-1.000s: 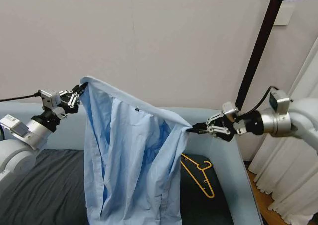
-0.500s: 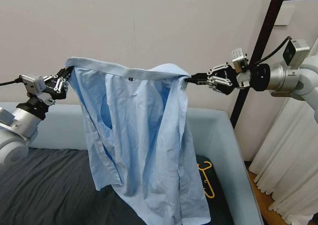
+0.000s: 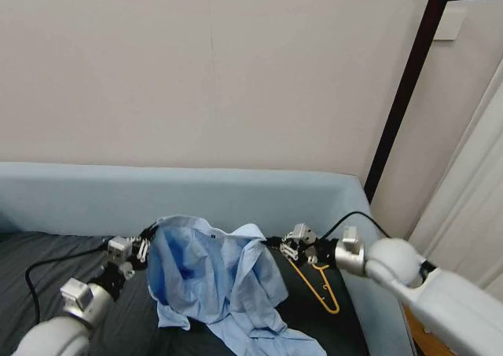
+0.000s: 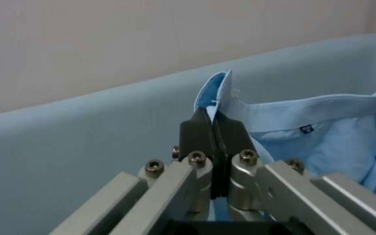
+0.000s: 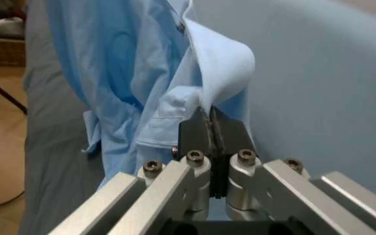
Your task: Pick up the clothes from the sofa and hang them on the clothes hanger.
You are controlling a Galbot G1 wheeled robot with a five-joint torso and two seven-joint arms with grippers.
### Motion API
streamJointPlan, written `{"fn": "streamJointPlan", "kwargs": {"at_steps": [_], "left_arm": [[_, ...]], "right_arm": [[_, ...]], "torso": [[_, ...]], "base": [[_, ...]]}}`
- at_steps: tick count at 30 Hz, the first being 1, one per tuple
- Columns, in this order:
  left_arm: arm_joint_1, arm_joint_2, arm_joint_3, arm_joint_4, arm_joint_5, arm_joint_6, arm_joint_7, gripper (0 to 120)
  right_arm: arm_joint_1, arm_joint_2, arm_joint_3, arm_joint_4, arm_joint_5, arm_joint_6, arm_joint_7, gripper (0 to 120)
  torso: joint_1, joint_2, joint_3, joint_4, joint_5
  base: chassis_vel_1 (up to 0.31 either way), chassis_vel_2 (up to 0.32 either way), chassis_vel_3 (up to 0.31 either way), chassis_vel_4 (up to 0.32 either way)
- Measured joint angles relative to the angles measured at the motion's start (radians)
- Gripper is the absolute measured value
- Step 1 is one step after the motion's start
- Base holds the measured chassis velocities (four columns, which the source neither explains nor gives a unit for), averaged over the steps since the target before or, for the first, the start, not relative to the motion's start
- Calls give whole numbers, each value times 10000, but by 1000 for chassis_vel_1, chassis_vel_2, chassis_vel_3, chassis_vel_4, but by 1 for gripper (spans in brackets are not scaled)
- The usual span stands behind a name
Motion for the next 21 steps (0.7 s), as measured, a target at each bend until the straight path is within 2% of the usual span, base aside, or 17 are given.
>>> {"fn": "streamJointPlan", "kwargs": {"at_steps": [5, 8, 9, 11, 13, 14, 15, 17, 19, 20, 21], "left_arm": [[-93, -103, 0, 166, 78, 80, -52, 0], [-218, -67, -25, 370, 131, 82, -46, 0], [-218, -67, -25, 370, 131, 82, -46, 0], [-299, -61, -25, 527, 135, 41, -28, 0], [-373, -70, 2, 632, 136, -10, -7, 0], [-405, -72, 23, 663, 137, -31, 5, 0], [-405, -72, 23, 663, 137, -31, 5, 0], [-478, -69, 64, 696, 137, -76, 25, 0], [-545, -19, 112, 700, 128, -95, 35, 0], [-545, -19, 112, 700, 128, -95, 35, 0], [-600, 17, 162, 702, 120, -117, 38, 0]], "right_arm": [[-186, 761, -163, -314, 1044, -822, 837, 1], [-260, 1111, -118, -97, 3069, -1580, 2098, 15], [-260, 1111, -118, -97, 3069, -1580, 2098, 15], [-346, 1239, 83, 270, 4566, -2228, 3665, 25], [-487, 1337, 370, 487, 5360, -2917, 5115, 33], [-565, 1364, 492, 508, 5504, -3185, 5680, 38], [-565, 1364, 492, 508, 5504, -3185, 5680, 38], [-759, 1423, 736, 369, 5507, -3560, 6699, 48], [-958, 1537, 851, -43, 5094, -3602, 7667, 56], [-958, 1537, 851, -43, 5094, -3602, 7667, 56], [-1049, 1616, 894, -332, 4879, -3570, 8090, 62]], "torso": [[0, 0, 0, -5, 0], [1, 0, 0, -4, 0], [1, 0, 0, -4, 0], [0, 0, 0, -4, -3], [1, 0, 0, -3, -3], [0, 0, 0, -4, -3], [0, 0, 0, -4, -3], [0, 0, 0, -5, -2], [0, 0, 0, -6, 0], [0, 0, 0, -6, 0], [1, 0, 1, -5, 1]], "base": [[0, 0, 0, 0], [0, 0, 0, 0], [0, 0, 0, 0], [0, 0, 0, 0], [0, 0, 0, 0], [0, 0, 0, 0], [0, 0, 0, 0], [0, 0, 0, 0], [0, 0, 0, 0], [0, 0, 0, 0], [0, 0, 0, 0]]}}
